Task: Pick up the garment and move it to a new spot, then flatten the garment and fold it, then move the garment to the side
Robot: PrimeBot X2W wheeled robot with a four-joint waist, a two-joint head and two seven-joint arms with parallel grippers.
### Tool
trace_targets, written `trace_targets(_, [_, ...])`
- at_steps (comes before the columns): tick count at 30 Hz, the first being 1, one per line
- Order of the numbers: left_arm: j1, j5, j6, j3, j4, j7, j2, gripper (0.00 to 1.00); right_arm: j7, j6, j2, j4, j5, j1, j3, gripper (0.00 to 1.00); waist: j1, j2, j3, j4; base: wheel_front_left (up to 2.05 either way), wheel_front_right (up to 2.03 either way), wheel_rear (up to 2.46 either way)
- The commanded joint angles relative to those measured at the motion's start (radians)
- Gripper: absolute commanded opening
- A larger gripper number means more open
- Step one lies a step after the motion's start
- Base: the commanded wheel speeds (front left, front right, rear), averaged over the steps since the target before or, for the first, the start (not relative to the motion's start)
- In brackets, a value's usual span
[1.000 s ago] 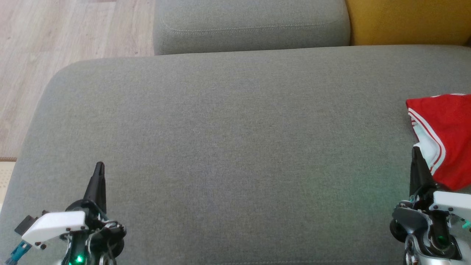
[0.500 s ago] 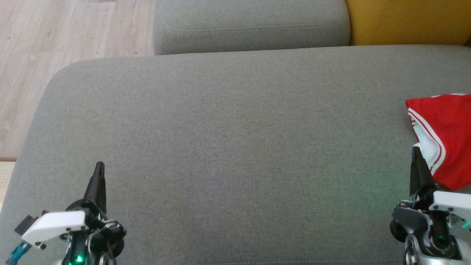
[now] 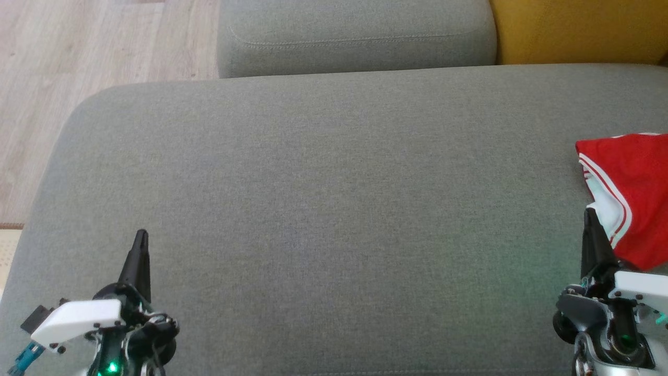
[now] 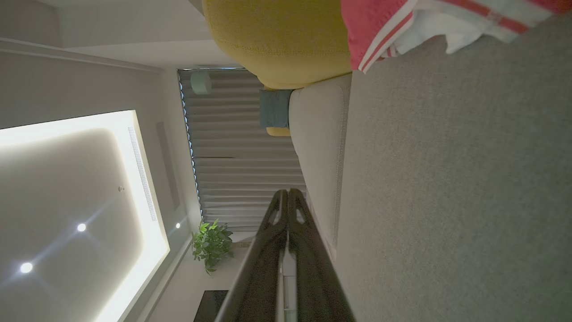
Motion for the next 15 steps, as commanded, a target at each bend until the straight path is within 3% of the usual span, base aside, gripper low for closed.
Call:
trace_targets(1, [-0.059, -0.004, -0.007, 0.035, -0.038, 0.008, 0.021, 0.0, 0.006, -0.001, -0.004, -0.038, 0.007, -0.018, 0.021, 0.0, 0.0, 0.0, 0.0, 0.0, 0.0, 0.0, 0.0])
trace_targets(15, [-0.059, -0.004, -0.007, 0.035, -0.038, 0.008, 0.021, 0.0, 0.006, -0.001, -0.004, -0.038, 0.007, -0.018, 0.021, 0.0, 0.0, 0.0, 0.0, 0.0, 0.0, 0.0, 0.0])
